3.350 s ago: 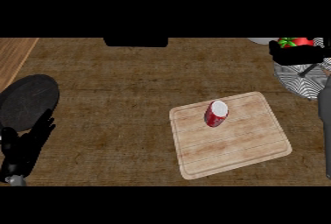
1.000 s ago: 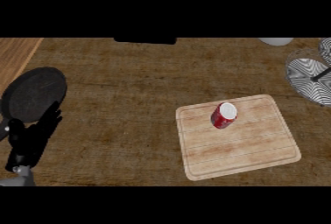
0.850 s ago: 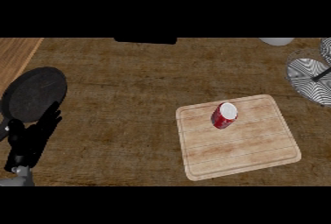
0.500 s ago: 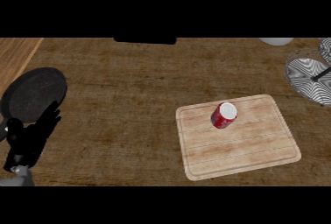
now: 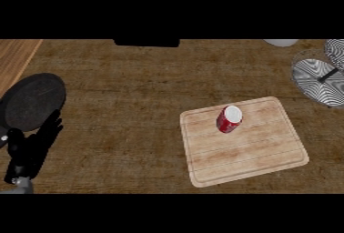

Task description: Pick the tomato from the cutting board and place it in the tiered basket

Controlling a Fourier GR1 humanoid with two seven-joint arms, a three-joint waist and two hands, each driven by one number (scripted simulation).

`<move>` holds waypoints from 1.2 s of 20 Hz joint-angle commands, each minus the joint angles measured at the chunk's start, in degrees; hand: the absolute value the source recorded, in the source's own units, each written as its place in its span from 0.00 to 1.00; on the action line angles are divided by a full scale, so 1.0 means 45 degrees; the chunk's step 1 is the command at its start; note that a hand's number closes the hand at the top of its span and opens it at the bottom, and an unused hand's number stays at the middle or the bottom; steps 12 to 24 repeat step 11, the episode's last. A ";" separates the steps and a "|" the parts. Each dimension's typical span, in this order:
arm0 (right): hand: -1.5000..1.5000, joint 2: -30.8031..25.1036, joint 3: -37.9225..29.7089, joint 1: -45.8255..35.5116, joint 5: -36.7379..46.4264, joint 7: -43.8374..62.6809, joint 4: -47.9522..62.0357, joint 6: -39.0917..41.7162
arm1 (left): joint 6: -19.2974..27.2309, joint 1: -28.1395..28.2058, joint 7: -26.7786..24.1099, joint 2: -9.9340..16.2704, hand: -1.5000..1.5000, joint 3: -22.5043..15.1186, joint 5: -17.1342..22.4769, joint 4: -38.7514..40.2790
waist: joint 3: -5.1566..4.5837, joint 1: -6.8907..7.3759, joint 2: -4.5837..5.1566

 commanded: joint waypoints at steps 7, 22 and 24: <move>0.00 -0.2600 -0.3806 0.1586 -0.3886 -0.1804 0.0858 0.2375 | 0.0163 0.0126 0.0044 -0.0148 0.50 0.0026 -0.0066 0.0012 | 0.0044 -0.0469 -0.0075; 0.00 -0.3859 -0.4484 0.3443 -0.4672 -0.3339 0.1164 0.4588 | 0.0080 0.0677 -0.0028 0.0009 0.50 0.0233 0.0034 -0.0367 | 0.0060 -0.0434 -0.0085; 0.00 -0.3859 -0.4484 0.3443 -0.4672 -0.3339 0.1164 0.4588 | 0.0080 0.0677 -0.0028 0.0009 0.50 0.0233 0.0034 -0.0367 | 0.0060 -0.0434 -0.0085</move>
